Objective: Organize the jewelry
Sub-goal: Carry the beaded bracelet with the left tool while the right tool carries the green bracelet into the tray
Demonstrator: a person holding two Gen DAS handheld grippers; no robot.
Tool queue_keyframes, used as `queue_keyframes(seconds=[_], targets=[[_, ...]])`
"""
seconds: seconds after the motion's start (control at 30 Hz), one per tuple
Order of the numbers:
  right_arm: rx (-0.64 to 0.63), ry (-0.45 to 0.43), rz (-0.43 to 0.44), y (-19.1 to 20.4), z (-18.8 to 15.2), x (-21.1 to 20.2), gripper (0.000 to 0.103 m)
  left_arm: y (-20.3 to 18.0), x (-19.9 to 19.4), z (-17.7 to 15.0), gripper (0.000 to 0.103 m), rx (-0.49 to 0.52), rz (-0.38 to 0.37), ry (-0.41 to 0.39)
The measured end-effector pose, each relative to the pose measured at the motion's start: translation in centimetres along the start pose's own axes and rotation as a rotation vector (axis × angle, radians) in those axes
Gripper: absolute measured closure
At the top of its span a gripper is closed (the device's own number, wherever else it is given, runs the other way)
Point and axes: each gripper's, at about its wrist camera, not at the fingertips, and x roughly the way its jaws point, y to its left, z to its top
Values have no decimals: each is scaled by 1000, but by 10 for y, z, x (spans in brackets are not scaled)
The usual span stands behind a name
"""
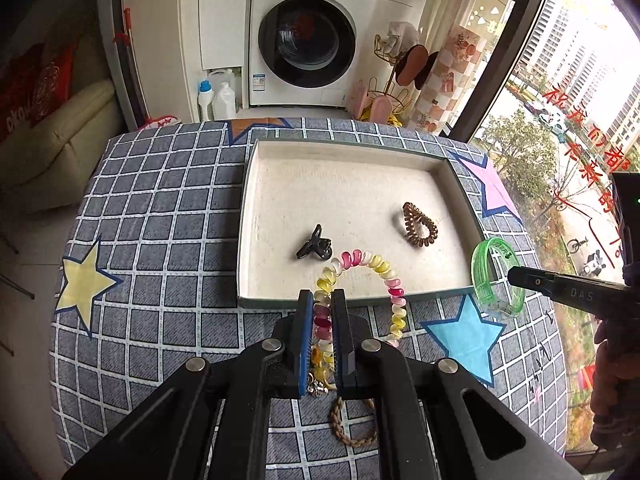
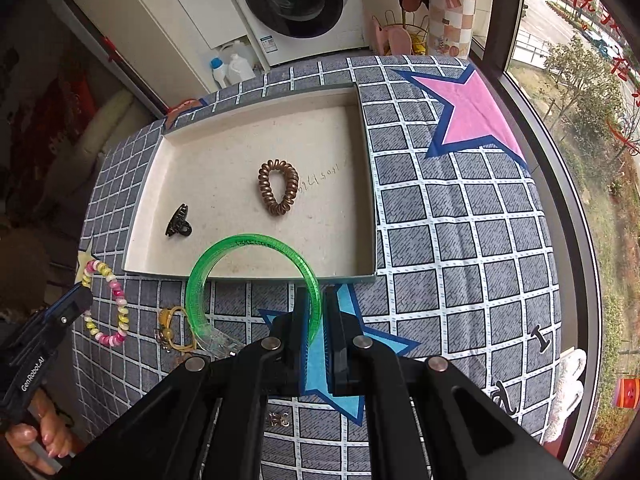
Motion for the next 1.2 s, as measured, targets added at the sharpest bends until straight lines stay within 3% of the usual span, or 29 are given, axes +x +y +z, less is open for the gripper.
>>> queue_keyframes(seconds=[0.33, 0.53, 0.8, 1.2], targets=[[25, -24, 32, -2, 64, 30, 96, 0, 47, 56, 82, -25, 37, -21], [53, -15, 40, -6, 98, 57, 96, 7, 86, 81, 82, -90, 68, 7], [62, 13, 10, -12, 125, 92, 96, 5, 128, 90, 82, -68, 120, 50], [-1, 24, -66, -13, 138, 120, 96, 1, 166, 92, 82, -4, 218, 100]])
